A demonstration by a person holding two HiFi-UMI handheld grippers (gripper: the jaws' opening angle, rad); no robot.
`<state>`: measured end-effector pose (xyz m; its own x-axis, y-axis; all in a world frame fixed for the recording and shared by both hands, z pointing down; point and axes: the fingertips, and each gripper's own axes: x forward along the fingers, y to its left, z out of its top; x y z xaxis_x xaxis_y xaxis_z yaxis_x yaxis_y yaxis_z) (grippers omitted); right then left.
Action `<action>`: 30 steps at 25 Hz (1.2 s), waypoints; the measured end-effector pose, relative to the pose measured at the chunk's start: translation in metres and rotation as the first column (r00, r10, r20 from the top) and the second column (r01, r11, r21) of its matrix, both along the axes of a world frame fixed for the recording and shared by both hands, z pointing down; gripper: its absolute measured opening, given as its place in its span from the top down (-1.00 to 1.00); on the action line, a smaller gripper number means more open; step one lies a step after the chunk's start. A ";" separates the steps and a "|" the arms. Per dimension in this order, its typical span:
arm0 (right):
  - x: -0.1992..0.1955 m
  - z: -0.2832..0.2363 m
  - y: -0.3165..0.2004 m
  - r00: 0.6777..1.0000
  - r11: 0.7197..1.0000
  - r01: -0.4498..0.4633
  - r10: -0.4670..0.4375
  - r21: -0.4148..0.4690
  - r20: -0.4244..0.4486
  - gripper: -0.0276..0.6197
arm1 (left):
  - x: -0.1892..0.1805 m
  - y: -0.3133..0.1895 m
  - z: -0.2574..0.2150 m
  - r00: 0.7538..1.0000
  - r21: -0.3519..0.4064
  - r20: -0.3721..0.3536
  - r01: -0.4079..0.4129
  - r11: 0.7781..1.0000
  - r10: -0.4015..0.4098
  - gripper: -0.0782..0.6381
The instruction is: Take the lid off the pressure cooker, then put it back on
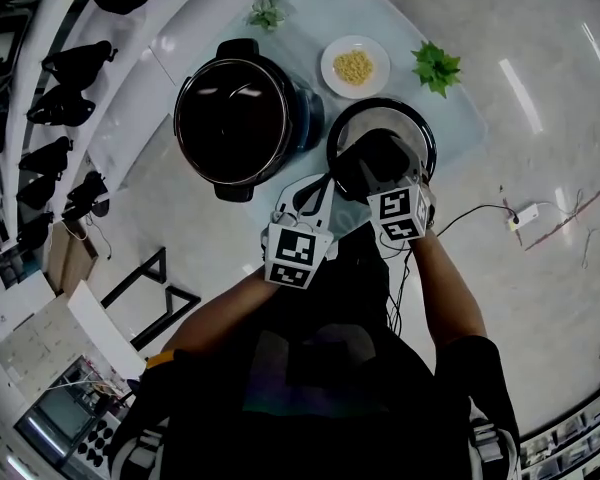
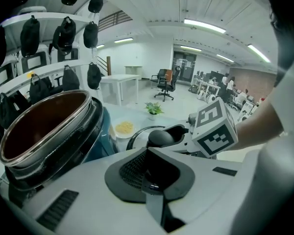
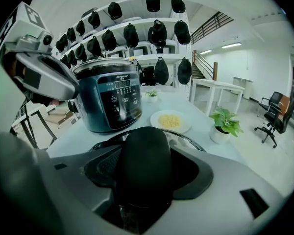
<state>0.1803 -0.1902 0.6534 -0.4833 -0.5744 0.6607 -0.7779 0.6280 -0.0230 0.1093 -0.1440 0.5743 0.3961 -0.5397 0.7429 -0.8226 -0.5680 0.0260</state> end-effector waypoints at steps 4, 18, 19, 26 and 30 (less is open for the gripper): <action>0.003 -0.004 0.005 1.000 0.999 -0.018 0.018 -0.037 0.003 0.02 | -0.002 0.006 -0.014 1.000 0.014 -0.021 -0.007 1.000 0.007 0.76; 0.014 -0.131 0.054 0.963 0.963 -0.270 0.270 0.023 0.005 0.02 | -0.029 0.021 -0.112 0.969 0.130 -0.215 -0.099 0.987 0.126 0.76; 0.012 -0.143 0.057 0.957 0.956 -0.290 0.290 0.032 0.007 0.02 | -0.034 0.020 -0.120 0.965 0.145 -0.224 -0.107 0.984 0.138 0.76; -0.014 -0.207 0.061 0.920 0.917 -0.391 0.390 0.078 0.032 0.02 | -0.090 0.007 -0.153 0.954 0.217 -0.264 -0.086 0.972 0.143 0.76; -0.034 -0.240 0.058 0.908 0.902 -0.418 0.414 0.105 0.055 0.02 | -0.135 0.001 -0.164 0.960 0.248 -0.261 -0.032 0.968 0.099 0.76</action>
